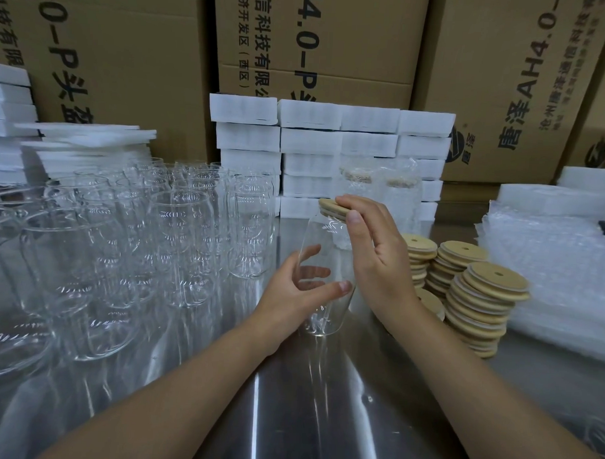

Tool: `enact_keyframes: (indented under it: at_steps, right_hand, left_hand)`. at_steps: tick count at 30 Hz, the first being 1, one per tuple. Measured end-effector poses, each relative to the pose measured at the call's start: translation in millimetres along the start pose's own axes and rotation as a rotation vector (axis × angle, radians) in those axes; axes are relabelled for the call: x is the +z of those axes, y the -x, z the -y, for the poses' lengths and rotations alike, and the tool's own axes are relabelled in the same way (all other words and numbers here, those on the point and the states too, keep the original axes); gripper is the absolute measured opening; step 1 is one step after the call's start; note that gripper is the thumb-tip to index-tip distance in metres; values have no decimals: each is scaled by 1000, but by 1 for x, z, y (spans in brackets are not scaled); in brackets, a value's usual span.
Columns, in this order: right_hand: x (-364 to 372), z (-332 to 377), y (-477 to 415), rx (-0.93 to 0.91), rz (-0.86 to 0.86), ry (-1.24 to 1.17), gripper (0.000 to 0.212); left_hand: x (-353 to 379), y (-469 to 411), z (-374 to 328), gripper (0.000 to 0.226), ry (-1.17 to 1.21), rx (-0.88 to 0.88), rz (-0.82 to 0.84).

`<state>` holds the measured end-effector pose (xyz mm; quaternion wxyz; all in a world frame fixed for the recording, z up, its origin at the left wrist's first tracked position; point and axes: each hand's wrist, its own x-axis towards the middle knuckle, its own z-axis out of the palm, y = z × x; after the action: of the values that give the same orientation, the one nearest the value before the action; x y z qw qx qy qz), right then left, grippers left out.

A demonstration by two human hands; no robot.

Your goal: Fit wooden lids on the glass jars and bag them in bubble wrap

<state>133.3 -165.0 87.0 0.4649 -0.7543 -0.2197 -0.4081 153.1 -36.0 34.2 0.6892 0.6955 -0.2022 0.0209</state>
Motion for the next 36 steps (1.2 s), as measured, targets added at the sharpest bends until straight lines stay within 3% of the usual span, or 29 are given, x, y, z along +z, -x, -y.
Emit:
enact_keyframes:
  at_steps: [4,7,12,15,21,24,29,34,36]
  right_hand:
    - [-4,1,-2,30,43,24,29]
    - [-15,4,-10,79,103,66,42]
    - [-56,15,-34,55,14,432,38]
    - [-97,6,-57,210,2,732,33]
    - [-156,-44,-68,729,218,1231,45]
    - [-171,-69,-61,873,236,1165,49]
    - [-175,-75,-56,784,71,1067,37]
    - [-174,-78,-58,901,214,1171,45]
    - [-173,-78,-58,892,179,1186,37]
  left_hand:
    - [-1,0,0,78,9,-1,-3]
    - [0,-1,-1,78,21,2,-12]
    - [-1,-2,-3,76,64,-3,-27]
    - [0,-2,-4,78,72,-4,-36]
    - [2,1,-6,77,61,-5,-22]
    - [2,1,-7,79,51,-2,-19]
    - [2,1,-7,81,56,-1,-24]
    - [1,1,-8,85,49,-4,-29]
    - [2,1,-8,84,45,-5,-24]
